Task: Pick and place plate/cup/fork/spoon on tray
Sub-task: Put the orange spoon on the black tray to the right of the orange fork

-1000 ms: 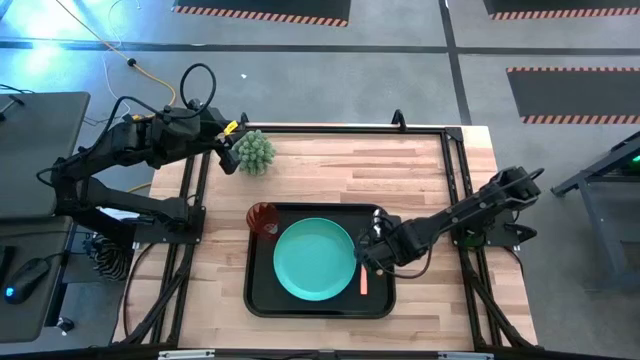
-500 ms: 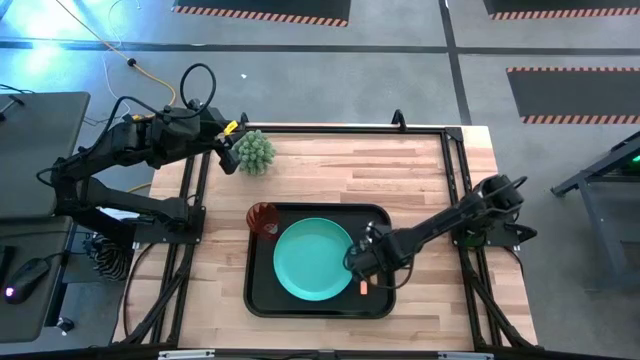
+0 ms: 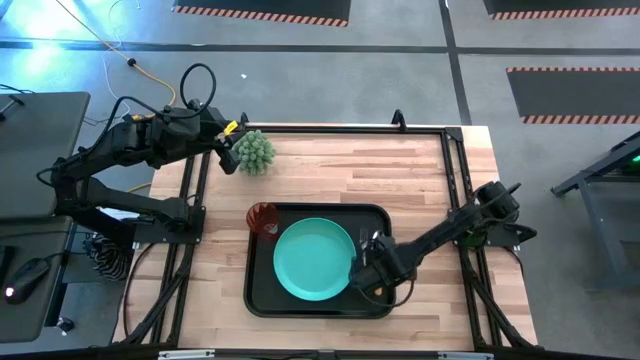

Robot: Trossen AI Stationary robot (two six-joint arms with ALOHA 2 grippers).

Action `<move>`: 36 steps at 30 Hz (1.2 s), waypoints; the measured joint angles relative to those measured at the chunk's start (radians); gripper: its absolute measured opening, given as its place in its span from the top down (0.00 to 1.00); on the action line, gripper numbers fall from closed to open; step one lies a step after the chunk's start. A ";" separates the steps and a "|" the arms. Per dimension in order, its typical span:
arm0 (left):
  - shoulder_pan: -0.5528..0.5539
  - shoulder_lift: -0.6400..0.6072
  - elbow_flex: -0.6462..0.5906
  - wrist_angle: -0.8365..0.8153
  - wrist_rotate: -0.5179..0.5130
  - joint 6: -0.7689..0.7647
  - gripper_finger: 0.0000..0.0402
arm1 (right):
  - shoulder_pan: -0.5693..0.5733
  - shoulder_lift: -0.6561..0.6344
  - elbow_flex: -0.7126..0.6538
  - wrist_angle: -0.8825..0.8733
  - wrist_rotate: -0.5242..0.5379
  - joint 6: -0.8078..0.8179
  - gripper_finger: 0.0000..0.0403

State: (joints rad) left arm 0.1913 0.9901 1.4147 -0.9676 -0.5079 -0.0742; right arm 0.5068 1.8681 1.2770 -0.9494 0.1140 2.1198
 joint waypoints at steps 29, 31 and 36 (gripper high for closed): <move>0.000 0.000 0.000 0.000 0.000 0.000 0.71 | -0.002 0.051 -0.005 0.016 -0.019 0.001 0.87; 0.000 0.000 0.000 0.000 0.000 0.000 0.71 | -0.002 0.051 -0.005 0.016 -0.019 0.001 0.86; 0.000 0.000 0.000 0.000 0.000 0.024 0.71 | -0.002 0.051 -0.005 0.016 -0.021 0.000 0.86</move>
State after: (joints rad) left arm 0.1913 0.9902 1.4147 -0.9676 -0.5079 -0.0504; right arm 0.5049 1.9186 1.2724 -0.9337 0.0931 2.1202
